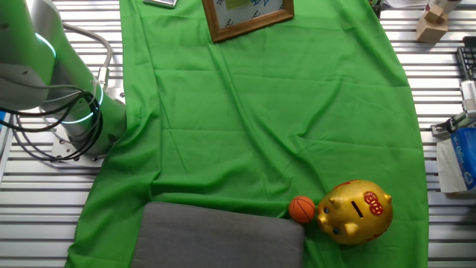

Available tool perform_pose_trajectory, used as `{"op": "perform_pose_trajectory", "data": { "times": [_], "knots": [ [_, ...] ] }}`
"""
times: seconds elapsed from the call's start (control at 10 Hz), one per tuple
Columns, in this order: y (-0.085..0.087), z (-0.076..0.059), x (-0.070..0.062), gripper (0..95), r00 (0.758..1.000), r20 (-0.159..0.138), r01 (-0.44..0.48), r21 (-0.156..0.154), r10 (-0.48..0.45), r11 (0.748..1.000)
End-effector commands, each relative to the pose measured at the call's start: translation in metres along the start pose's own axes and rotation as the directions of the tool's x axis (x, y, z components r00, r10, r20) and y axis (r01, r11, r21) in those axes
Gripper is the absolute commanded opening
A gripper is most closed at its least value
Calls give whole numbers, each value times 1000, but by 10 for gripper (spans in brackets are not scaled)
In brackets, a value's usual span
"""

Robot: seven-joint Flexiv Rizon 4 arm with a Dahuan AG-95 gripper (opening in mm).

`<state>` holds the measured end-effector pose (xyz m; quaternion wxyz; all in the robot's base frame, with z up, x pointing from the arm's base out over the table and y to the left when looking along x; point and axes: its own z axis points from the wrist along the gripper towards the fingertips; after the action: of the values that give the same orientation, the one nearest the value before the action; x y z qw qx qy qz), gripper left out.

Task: Grab a basketball, release it and shoot it into the basket

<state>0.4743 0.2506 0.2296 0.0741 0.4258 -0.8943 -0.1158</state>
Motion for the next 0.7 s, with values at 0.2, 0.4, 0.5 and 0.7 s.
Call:
{"op": "perform_pose_trajectory", "data": {
  "times": [0.2, 0.4, 0.5, 0.7],
  "knots": [
    [0, 1, 1, 0, 985, 31, -169, 27, 168, 985],
    [0, 1, 1, 0, 978, 37, -204, 32, 203, 978],
    [0, 1, 1, 0, 979, 38, -200, 32, 199, 979],
    [0, 1, 1, 0, 980, 30, -195, 39, 194, 980]
  ]
}}
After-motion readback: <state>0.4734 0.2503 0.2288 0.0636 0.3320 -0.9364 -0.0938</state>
